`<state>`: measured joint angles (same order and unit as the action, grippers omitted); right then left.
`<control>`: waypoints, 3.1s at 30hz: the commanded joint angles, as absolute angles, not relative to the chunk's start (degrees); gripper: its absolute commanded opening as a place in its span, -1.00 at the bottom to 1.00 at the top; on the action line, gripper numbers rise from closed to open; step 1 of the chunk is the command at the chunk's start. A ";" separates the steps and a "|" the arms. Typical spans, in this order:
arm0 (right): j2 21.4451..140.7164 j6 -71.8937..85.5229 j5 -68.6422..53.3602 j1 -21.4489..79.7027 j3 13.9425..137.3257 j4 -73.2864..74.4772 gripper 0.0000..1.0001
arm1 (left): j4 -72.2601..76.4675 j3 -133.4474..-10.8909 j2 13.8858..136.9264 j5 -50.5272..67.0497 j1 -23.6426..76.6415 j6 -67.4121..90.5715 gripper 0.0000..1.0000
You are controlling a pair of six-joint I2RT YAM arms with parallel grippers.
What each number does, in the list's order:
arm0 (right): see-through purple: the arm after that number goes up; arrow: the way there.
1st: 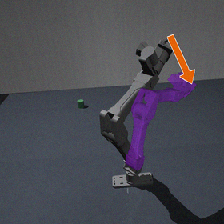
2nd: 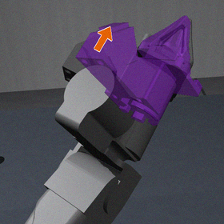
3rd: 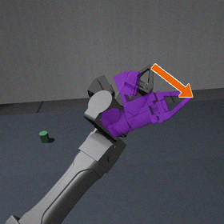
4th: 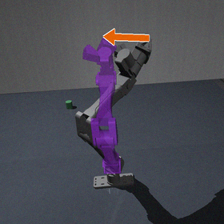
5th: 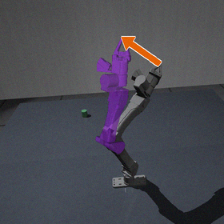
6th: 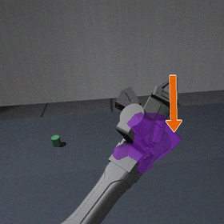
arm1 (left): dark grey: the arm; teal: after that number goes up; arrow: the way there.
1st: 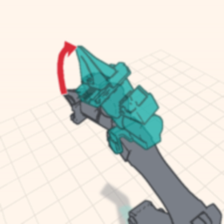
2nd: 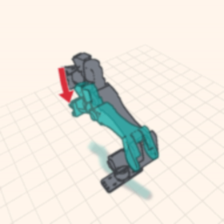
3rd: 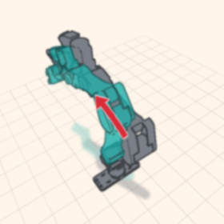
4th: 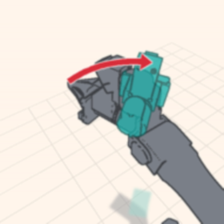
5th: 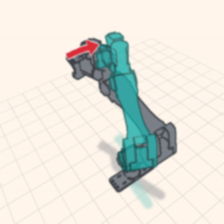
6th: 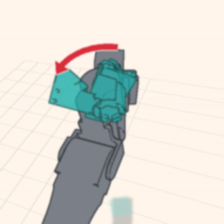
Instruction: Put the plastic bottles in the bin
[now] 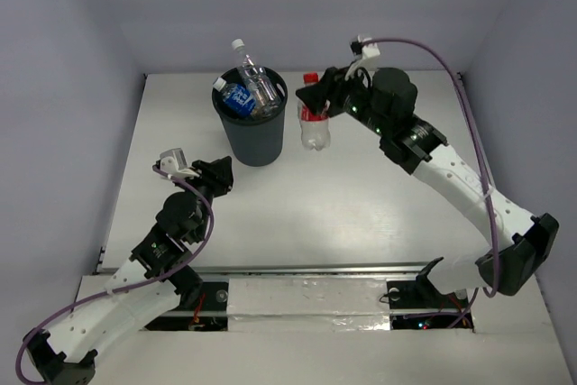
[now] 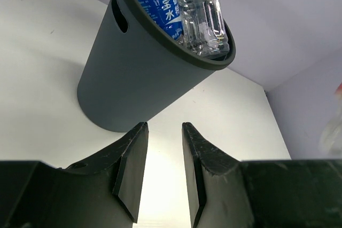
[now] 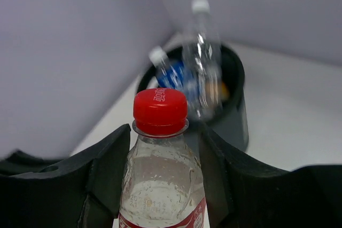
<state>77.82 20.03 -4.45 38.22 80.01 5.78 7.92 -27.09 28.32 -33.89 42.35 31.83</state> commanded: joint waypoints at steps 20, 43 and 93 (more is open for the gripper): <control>111.70 19.00 6.58 38.58 108.47 -28.02 -0.55 | 10.81 -26.19 26.19 -34.54 42.54 31.90 -0.41; 111.71 4.22 22.76 46.23 85.70 -50.09 -0.36 | 11.25 -26.02 27.07 -34.45 42.54 31.99 -0.41; 32.32 24.78 44.54 47.29 40.97 -19.01 -0.55 | 7.65 -33.31 21.36 -29.18 42.54 32.43 0.63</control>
<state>41.76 20.08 37.52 46.96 45.01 -27.77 7.81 -30.96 22.59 -29.30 42.35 32.47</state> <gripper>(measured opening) 0.207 0.808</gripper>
